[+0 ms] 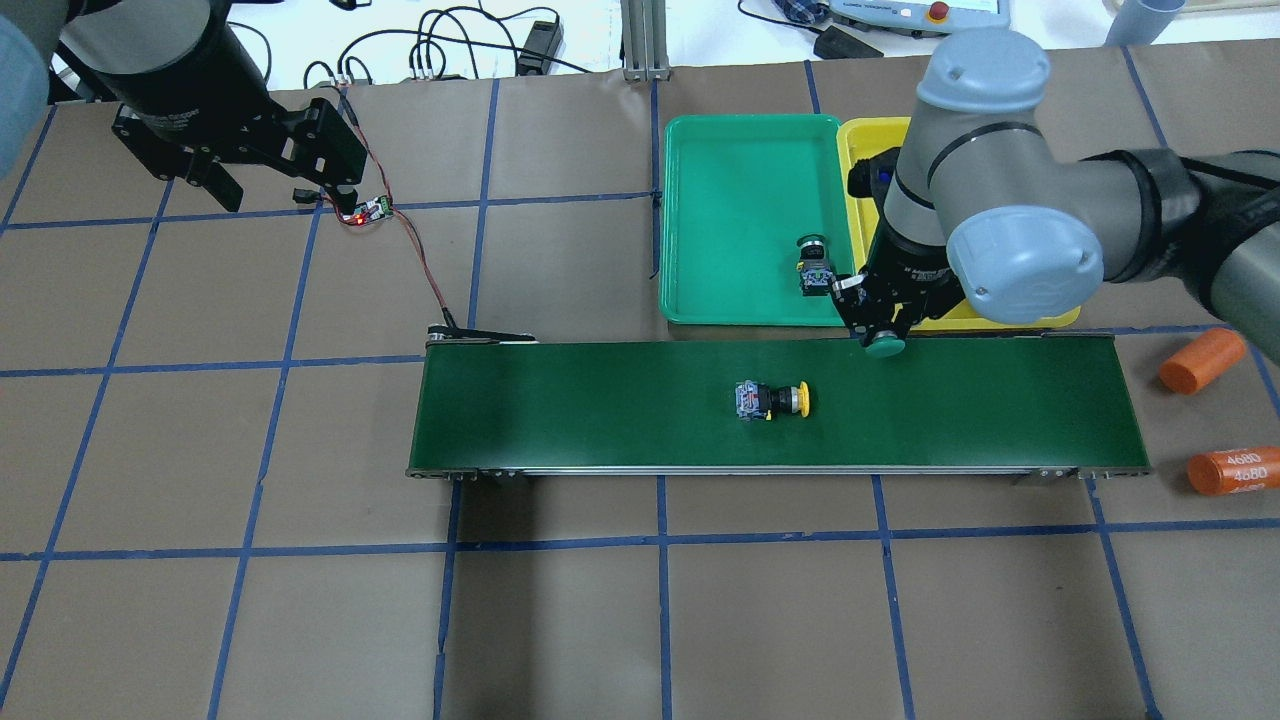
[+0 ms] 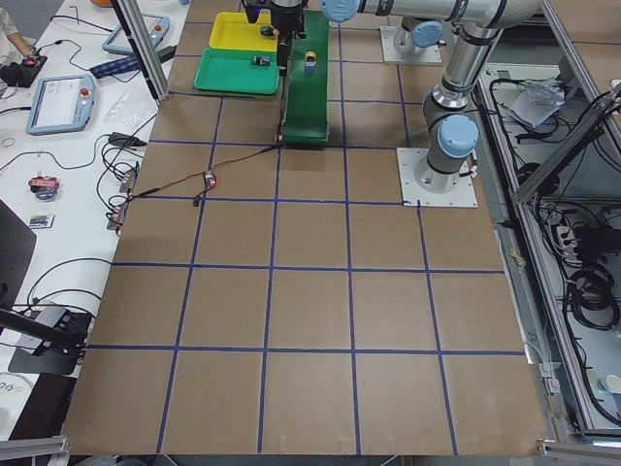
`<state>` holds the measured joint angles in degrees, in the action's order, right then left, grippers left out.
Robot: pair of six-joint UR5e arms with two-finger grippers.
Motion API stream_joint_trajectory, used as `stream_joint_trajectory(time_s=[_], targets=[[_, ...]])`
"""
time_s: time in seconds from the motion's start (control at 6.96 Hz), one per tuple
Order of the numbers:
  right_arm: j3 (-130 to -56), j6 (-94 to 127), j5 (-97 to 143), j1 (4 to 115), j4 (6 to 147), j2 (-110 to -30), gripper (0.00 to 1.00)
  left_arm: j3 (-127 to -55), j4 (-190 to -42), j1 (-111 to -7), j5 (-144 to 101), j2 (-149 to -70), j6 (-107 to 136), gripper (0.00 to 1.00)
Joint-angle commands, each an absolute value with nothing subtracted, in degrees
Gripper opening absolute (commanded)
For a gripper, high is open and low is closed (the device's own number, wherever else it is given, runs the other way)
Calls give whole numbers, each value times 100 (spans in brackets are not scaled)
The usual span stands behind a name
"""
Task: Sort buttons by color to trays
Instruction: 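Carry the green switch into the green tray and release it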
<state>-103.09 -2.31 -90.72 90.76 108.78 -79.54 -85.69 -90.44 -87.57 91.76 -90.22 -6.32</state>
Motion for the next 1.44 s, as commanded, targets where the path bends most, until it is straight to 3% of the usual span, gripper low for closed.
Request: stream_joint_trajectory(time_s=[0.0, 0.72, 0.86, 1.15, 1.29], targets=[[-9696, -150, -9035, 9105, 11012, -7596, 0, -8535, -9244, -8754, 9176, -8930, -650, 100], [-9299, 369, -8684, 9544, 12407, -6261, 0, -8603, -9369, -8666, 9141, -8807, -695, 100], [-9299, 378, -8745, 9728, 12689, -6075, 6, -8613, -9395, -8640, 9167, -8824, -694, 100], [-9290, 369, -8771, 9660, 12744, -6029, 100, -8613, -9422, -8657, 9202, -8833, -624, 100], [-9290, 360, -8771, 9529, 12701, -6082, 100, -8622, -9431, -8666, 9220, -8824, -624, 100]])
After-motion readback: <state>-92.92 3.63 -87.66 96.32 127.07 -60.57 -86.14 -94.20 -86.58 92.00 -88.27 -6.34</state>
